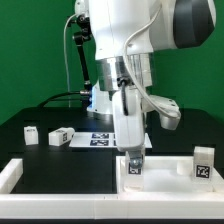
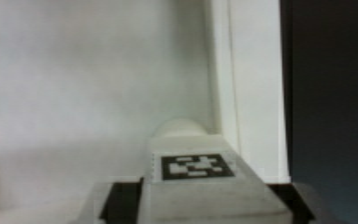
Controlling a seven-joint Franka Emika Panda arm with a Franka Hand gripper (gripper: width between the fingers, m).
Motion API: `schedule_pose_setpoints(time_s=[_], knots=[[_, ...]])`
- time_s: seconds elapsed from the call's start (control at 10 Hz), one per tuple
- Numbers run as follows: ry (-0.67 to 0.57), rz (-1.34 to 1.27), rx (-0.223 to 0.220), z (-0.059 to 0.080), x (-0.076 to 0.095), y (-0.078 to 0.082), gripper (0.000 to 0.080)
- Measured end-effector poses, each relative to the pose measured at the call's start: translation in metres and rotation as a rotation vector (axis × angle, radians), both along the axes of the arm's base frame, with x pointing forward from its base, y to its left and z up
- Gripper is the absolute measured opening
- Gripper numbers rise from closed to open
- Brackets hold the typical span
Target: Assemble square table
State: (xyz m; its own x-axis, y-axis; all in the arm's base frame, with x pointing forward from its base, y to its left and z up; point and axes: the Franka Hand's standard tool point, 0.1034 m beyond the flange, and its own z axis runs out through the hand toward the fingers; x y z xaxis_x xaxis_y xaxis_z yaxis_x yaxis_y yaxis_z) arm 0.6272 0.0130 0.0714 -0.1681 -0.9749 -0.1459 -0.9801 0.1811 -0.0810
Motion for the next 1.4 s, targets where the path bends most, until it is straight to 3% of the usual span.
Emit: schedule_pose_setpoints(time_s=[0.1,0.2,0.3,0.4,0.5,0.6,0.7,0.9,1.1,1.2,1.3,1.4], knots=[[-0.004,0.036,-0.004,-0.0001,-0.0002,0.0001,0.0291],[-0.009,0.079,-0.008,-0.0003,-0.0003,0.0004,0.0363],[-0.02,0.275,-0.033,-0.0007,-0.0015,0.0007,0.0363],[-0.028,0.411,-0.041,-0.0029,-0.0025,-0.0007,0.0533],[-0.036,0.465,-0.048,-0.0029,-0.0022,-0.0008,0.0533],[-0.044,0.526,-0.054,-0.0032,-0.0024,-0.0009,0.0631],[-0.05,0.571,-0.058,-0.0033,-0.0024,-0.001,0.0645],[-0.084,0.982,-0.137,0.0028,0.003,-0.0021,0.0648],[-0.115,1.299,-0.167,0.001,0.002,-0.0021,0.0649],[-0.115,1.281,-0.165,0.0013,0.0023,-0.002,0.0649],[-0.112,1.26,-0.163,0.0011,0.0022,-0.0021,0.0613],[-0.109,1.23,-0.16,0.0009,0.0021,-0.002,0.0477]])
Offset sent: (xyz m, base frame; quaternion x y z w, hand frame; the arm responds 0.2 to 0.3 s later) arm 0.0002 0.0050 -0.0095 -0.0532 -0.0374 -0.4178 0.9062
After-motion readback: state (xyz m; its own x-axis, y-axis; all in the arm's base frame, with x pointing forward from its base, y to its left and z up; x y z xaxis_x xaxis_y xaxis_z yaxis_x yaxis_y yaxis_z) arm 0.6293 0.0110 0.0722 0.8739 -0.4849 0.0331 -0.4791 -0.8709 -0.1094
